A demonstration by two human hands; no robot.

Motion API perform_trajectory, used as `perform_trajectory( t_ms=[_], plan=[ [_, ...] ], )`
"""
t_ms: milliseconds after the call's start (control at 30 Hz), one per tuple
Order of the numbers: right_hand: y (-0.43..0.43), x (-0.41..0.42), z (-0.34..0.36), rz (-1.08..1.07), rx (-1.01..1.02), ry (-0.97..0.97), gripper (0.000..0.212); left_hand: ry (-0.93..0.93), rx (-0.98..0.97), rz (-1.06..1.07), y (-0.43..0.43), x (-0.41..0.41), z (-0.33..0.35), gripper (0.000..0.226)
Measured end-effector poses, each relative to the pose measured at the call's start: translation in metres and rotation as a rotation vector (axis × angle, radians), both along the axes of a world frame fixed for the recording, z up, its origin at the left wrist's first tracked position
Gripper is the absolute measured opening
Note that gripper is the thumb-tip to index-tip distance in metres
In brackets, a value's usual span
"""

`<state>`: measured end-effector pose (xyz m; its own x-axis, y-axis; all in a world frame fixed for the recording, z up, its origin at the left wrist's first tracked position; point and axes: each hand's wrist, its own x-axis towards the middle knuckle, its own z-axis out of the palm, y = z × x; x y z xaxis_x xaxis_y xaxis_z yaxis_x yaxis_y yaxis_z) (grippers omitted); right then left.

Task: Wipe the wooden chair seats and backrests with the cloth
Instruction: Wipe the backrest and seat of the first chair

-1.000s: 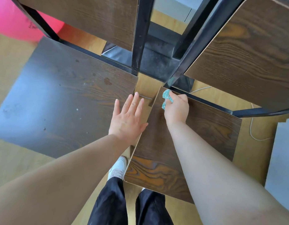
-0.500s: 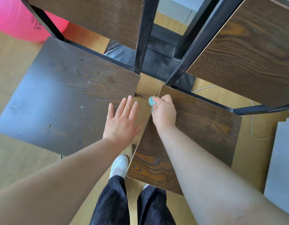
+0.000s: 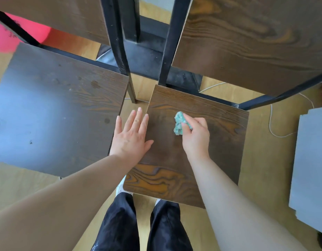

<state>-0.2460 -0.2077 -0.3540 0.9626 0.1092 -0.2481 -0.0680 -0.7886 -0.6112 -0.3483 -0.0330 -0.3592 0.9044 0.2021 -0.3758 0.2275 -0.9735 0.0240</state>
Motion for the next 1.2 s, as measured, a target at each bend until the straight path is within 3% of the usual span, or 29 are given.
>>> perform_trajectory(
  t_ms=[267, 433, 1067, 1200],
  plan=[
    [-0.141, 0.06, -0.001, -0.383, -0.144, 0.022, 0.031, -0.004, 0.002, -0.128, -0.068, 0.047, -0.01, 0.08],
    [-0.167, 0.08, -0.007, -0.451, -0.118, 0.024, 0.032, -0.004, 0.049, -0.199, -0.093, 0.068, -0.023, 0.081],
    [-0.133, 0.094, -0.025, -0.508, -0.28, -0.033, 0.038, -0.045, 0.06, -0.102, -0.064, 0.072, -0.028, 0.08],
    [-0.103, 0.096, -0.025, -0.513, -0.236, -0.037, 0.032, -0.044, 0.052, -0.077, -0.044, 0.061, -0.029, 0.079]
  ],
)
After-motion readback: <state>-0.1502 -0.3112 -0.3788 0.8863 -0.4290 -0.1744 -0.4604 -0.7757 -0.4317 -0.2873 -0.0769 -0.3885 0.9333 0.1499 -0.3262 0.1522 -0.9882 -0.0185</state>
